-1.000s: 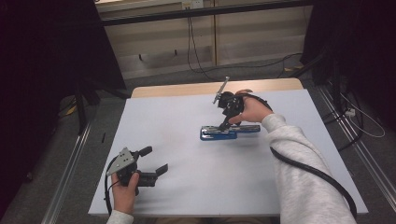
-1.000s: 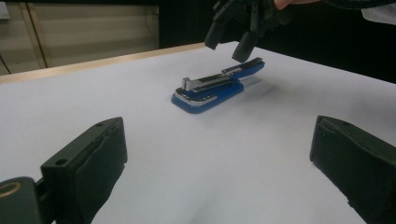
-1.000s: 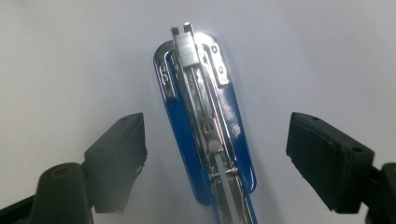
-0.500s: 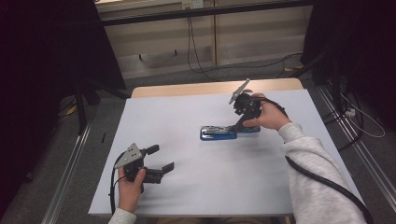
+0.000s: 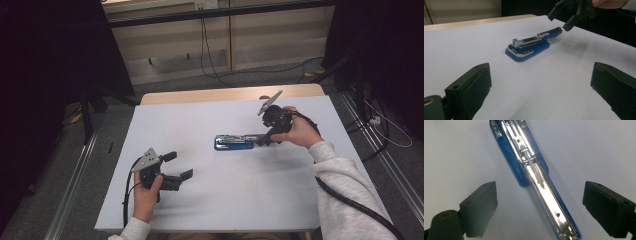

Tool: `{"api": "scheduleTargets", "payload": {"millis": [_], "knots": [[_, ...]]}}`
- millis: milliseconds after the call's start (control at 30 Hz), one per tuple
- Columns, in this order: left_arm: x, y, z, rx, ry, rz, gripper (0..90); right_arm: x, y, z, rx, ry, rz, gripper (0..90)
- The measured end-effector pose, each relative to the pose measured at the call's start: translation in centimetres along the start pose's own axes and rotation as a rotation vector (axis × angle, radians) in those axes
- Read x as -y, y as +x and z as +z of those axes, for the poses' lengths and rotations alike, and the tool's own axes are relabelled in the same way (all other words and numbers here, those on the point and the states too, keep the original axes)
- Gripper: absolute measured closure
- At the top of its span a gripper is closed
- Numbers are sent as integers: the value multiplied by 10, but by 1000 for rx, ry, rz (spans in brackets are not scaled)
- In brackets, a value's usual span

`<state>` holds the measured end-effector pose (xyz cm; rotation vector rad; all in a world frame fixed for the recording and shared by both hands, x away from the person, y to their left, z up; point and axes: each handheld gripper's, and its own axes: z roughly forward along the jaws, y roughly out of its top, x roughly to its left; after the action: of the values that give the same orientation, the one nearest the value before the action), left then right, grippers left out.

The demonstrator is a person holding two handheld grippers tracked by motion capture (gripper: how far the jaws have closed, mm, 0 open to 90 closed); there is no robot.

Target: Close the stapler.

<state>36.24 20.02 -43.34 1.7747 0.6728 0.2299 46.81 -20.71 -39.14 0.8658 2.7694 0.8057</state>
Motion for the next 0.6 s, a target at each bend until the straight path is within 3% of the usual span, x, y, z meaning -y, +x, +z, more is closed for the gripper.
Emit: {"api": "scheduleTargets", "payload": {"millis": [367, 600], "knots": [[-5, 2, 22, -12, 45, -22, 32, 30, -1, -16, 40, -81, 83, 124], [-11, 4, 36, -16, 35, -22, 37, 47, -1, -21, 57, -144, 129, 157]]}}
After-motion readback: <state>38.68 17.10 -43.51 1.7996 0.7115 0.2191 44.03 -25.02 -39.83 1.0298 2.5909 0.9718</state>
